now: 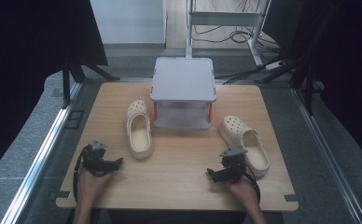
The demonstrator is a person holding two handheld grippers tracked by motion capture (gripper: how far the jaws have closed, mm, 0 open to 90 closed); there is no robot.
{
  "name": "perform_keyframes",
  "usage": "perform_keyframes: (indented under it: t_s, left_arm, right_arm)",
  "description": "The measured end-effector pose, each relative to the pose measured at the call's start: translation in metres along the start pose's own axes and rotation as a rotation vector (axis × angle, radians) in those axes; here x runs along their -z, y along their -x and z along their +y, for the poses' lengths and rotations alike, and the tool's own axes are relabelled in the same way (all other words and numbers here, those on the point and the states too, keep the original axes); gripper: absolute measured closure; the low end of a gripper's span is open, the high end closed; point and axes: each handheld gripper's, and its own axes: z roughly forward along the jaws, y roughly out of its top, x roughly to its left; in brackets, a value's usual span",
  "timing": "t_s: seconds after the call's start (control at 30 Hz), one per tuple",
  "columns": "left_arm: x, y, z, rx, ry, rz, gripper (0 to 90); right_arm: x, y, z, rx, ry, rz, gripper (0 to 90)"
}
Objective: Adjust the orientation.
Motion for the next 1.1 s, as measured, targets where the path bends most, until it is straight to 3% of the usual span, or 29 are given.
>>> perform_keyframes:
  t_s: [0.63, 0.93, 1.1]
  left_arm:
    - [0.000, 0.000, 0.000, -0.001, -0.001, 0.001, 0.0]
    - [0.000, 0.000, 0.000, -0.001, -0.001, 0.001, 0.0]
    - [0.000, 0.000, 0.000, -0.001, -0.001, 0.001, 0.0]
  right_arm:
    - [0.000, -0.001, 0.001, -0.007, -0.003, -0.008, 0.0]
    - [0.002, 0.001, 0.007, -0.009, -0.044, 0.035, 0.4]
    - [0.005, 0.000, 0.014, 0.007, -0.032, 0.045, 0.2]
